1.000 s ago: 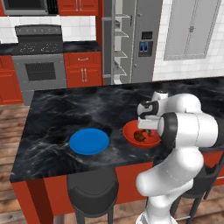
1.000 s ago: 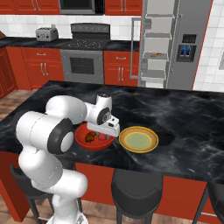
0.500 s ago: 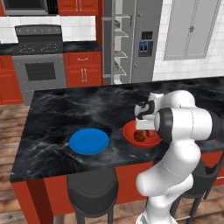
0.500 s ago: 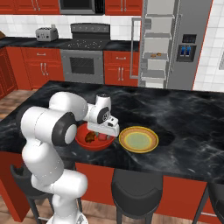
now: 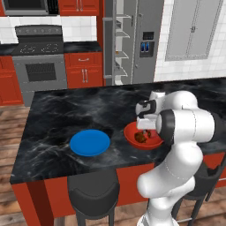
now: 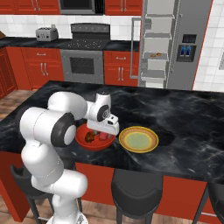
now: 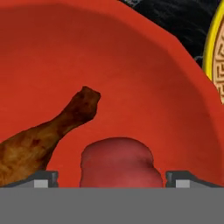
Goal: Pick the chicken drumstick and bell pepper from their plates and place them in the bowl. Then put the bowl in the fridge.
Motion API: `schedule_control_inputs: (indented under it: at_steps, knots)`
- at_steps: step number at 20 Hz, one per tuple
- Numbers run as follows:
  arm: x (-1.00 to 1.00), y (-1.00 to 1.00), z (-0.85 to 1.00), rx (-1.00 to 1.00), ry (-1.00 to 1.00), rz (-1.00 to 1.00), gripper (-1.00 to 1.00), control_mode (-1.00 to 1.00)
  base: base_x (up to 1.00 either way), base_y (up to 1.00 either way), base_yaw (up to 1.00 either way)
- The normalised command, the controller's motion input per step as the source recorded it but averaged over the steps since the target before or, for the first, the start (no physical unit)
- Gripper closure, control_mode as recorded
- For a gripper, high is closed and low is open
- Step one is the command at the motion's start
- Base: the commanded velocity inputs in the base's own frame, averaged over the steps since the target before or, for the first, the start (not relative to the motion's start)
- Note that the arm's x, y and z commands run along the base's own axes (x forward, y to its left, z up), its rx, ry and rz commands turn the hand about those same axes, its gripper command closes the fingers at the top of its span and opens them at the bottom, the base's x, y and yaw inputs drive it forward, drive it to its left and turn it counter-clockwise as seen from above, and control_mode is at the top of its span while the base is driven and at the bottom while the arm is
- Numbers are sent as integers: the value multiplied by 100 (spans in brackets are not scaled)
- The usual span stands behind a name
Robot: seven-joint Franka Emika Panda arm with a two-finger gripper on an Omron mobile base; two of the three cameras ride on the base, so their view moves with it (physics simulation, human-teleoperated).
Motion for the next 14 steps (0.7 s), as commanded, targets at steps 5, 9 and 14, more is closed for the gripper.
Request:
schedule_control_inputs:
  at_steps: [5, 9, 14]
  knots:
    - [-17, 0, 19, 0, 0, 0, -100, -100, 0, 0, 0]
    - [-22, 0, 20, 0, 0, 1, -100, -100, 0, 0, 0]
    - [-30, 0, 31, 0, 0, 0, -100, -100, 0, 0, 0]
